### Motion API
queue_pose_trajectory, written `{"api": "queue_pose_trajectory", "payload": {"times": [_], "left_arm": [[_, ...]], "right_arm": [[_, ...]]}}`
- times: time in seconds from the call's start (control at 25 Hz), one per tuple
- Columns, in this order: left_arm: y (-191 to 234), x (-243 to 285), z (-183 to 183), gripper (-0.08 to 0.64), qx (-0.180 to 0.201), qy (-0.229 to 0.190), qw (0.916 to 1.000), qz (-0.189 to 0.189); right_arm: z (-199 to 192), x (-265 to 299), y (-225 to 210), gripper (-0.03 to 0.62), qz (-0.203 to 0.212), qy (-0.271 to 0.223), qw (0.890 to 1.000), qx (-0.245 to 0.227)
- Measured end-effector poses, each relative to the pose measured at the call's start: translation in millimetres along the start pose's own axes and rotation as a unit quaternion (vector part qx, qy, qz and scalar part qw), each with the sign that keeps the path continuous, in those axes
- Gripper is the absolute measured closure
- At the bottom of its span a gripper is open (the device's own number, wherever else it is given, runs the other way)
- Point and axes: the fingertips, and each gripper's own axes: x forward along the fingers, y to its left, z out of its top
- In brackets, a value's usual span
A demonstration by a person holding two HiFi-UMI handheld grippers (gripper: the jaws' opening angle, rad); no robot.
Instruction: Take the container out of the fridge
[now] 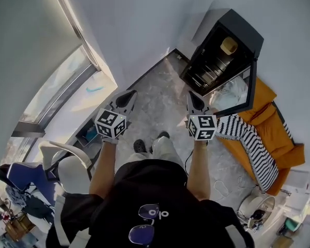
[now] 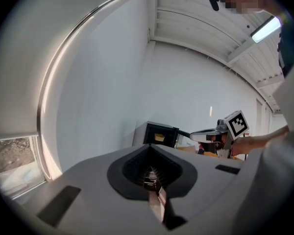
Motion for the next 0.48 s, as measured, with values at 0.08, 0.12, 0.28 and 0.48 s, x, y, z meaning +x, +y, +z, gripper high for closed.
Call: {"api": "queue_pose_trajectory", "payload": {"times": [0.08,0.12,0.28,0.48], "left_arm": [[4.7,25.0,3.9,0.560,0.006,0.007,0.9999,-0.014],[6.2,37.6,6.3,0.560,0.011,0.009,0.9997,-0.022],[19.3,98.4,20.5,0.560,0.033,0.010,0.9981,-0.050],[51.3,191.4,35.7,0.560,0.046,0.016,0.9951,-0.086]], "right_arm": [[1.4,15.1,-17.1,0.591,-0.013,-0.001,1.000,0.006],[2.0,22.4,-25.9,0.591,-0.020,-0.003,1.000,0.011],[7.4,59.5,-67.8,0.591,-0.048,-0.012,0.999,0.022],[27.6,115.0,-136.9,0.591,-0.101,-0.035,0.993,0.047]]}}
